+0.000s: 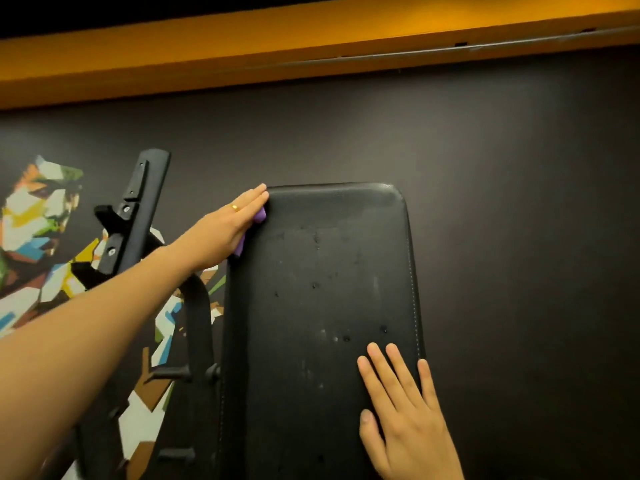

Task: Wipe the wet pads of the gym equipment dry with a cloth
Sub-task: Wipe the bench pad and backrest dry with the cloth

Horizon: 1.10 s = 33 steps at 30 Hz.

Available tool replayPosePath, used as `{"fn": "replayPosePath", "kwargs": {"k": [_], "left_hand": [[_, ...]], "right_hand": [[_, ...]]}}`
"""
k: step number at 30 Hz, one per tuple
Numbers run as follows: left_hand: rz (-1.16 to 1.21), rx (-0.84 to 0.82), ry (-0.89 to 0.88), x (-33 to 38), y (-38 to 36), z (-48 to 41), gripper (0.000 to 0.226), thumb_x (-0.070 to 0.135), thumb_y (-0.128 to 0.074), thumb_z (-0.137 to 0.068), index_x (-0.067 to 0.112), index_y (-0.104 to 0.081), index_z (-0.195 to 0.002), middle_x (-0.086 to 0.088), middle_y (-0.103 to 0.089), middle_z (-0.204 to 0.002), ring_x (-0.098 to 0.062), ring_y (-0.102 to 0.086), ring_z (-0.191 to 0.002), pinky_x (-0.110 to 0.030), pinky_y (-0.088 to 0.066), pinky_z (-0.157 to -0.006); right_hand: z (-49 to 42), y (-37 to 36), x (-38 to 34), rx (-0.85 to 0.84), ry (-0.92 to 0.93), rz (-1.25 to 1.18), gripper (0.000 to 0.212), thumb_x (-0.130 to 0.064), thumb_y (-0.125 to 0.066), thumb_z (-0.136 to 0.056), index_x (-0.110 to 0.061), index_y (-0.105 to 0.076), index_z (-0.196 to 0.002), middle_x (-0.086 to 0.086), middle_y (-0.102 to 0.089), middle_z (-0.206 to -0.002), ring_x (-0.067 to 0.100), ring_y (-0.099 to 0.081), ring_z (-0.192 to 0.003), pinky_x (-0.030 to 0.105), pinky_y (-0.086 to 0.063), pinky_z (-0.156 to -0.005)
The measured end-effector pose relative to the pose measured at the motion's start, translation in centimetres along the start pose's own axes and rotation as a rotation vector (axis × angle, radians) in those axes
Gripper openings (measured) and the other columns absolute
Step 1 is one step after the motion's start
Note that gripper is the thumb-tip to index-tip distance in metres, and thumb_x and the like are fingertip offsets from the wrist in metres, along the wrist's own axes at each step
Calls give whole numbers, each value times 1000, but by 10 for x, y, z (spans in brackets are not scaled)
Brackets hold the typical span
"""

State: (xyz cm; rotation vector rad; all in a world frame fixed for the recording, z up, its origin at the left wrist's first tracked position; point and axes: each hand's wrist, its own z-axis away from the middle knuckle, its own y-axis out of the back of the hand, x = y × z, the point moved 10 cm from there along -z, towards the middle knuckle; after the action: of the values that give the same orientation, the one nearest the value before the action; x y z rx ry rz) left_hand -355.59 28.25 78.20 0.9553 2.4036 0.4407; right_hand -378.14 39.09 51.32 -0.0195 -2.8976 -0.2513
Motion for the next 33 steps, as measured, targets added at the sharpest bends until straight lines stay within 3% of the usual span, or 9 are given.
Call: {"fn": "replayPosePath", "kwargs": {"k": [3, 6, 8, 10, 12, 14, 20, 29, 33], "left_hand": [[214, 170, 119, -6, 1, 20, 57, 13, -37, -107, 29, -22, -160, 14, -56, -113, -15, -65, -75, -20, -46, -102], [320, 248, 231, -3, -3, 33, 55, 8, -39, -108, 25, -26, -158, 4, -60, -113, -12, -60, -63, -9, -43, -95], [297, 220, 235, -3, -1, 28, 54, 13, -38, -109, 24, -24, -160, -6, -53, -142, -3, -65, -74, -8, -39, -100], [259, 160, 247, -11, 0, 13, 55, 19, -37, -110, 24, -18, -161, -14, -41, -156, -14, -65, -115, -26, -36, -115], [229, 133, 267, -14, 2, 1, 56, 21, -36, -110, 22, -14, -162, -16, -34, -160, -34, -39, -144, -45, -30, -121], [209, 165, 278, -9, 3, -4, 57, 20, -36, -110, 17, -14, -162, -17, -25, -164, -23, -14, -155, -41, -16, -127], [166, 251, 315, 12, -14, 31, 59, 17, -37, -109, 12, -10, -162, -3, -2, -170, -19, -5, -156, -22, -9, -118], [36, 304, 342, 26, -28, 49, 55, 12, -34, -108, 5, -17, -159, -12, -14, -168, -29, -12, -155, -46, -20, -124], [39, 363, 341, 26, -7, 19, 48, 5, -39, -105, 2, -30, -152, -17, -31, -158, -39, -35, -141, -47, -42, -107]], "right_hand": [[1, -2, 0, -22, 3, -2, 69, -40, -52, -87, -17, -44, -152, 0, -30, -165, 24, -24, -153, 55, -21, -119], [1, -5, 2, -50, -2, 5, 68, -40, -49, -89, -16, -42, -153, 1, -28, -165, 25, -24, -153, 55, -19, -120], [2, -7, 1, -57, 1, 11, 69, -40, -49, -89, -17, -41, -154, 1, -27, -166, 25, -23, -153, 56, -18, -120], [2, -7, 2, -51, 3, 9, 69, -40, -49, -89, -16, -42, -153, 1, -27, -166, 25, -24, -153, 56, -18, -120], [1, -7, 3, -49, 5, 4, 69, -40, -49, -89, -16, -42, -153, 2, -28, -165, 25, -24, -153, 56, -17, -121], [1, -7, 3, -53, 6, -2, 69, -40, -49, -90, -16, -41, -153, 2, -27, -166, 25, -22, -154, 55, -15, -122], [2, -7, 2, -95, -19, 7, 68, -41, -45, -93, -17, -35, -156, 0, -22, -168, 23, -17, -155, 53, -11, -123], [4, -9, 1, -126, -27, 37, 67, -40, -42, -95, -17, -31, -157, 0, -19, -168, 23, -14, -156, 53, -9, -124], [3, -7, 0, -124, -26, 36, 67, -40, -42, -95, -17, -30, -158, 0, -19, -168, 24, -14, -156, 53, -9, -124]]}}
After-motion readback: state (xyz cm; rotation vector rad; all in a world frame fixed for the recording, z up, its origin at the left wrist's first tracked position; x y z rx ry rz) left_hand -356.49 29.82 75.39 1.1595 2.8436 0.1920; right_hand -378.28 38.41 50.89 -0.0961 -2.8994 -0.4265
